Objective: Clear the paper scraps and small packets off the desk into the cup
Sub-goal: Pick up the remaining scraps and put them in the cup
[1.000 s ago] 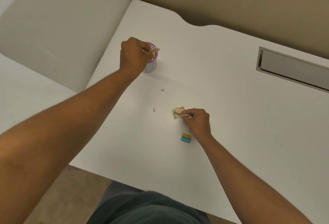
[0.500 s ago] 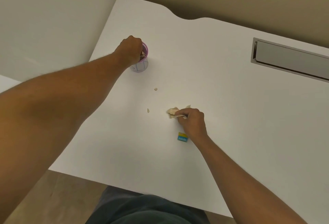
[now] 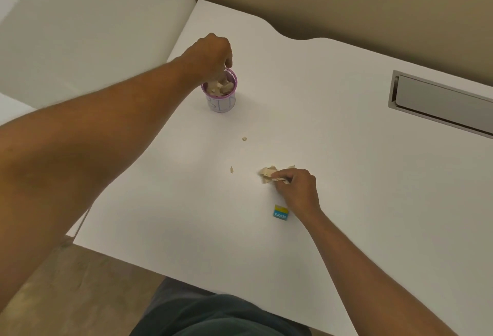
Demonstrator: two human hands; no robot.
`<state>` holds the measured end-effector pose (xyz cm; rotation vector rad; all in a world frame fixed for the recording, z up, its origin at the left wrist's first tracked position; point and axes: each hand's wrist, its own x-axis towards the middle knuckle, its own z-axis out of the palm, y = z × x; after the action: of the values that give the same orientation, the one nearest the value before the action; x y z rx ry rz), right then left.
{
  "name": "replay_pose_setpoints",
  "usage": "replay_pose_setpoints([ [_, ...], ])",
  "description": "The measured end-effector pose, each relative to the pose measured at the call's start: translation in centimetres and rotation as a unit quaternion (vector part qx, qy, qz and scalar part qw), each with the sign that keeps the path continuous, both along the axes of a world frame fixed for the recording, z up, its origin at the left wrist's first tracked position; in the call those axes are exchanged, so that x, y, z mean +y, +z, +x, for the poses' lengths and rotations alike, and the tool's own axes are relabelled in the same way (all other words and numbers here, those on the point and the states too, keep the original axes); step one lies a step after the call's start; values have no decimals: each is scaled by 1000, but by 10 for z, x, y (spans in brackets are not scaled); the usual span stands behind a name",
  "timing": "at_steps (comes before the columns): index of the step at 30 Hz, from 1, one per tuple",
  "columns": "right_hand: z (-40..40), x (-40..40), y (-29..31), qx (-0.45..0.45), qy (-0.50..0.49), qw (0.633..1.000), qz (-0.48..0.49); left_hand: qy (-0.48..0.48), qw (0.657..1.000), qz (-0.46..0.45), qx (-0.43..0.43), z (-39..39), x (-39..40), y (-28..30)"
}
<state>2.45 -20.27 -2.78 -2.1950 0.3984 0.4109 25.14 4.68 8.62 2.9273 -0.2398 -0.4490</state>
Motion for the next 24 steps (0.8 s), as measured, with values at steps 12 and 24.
replay_pose_setpoints([
  [12,92,50,73,-111,31,992,44,67,995,-6,68,-167,24,-89],
  [24,210,161,91,-144,424,824,-346,36,968,66,238,-198,22,-136],
])
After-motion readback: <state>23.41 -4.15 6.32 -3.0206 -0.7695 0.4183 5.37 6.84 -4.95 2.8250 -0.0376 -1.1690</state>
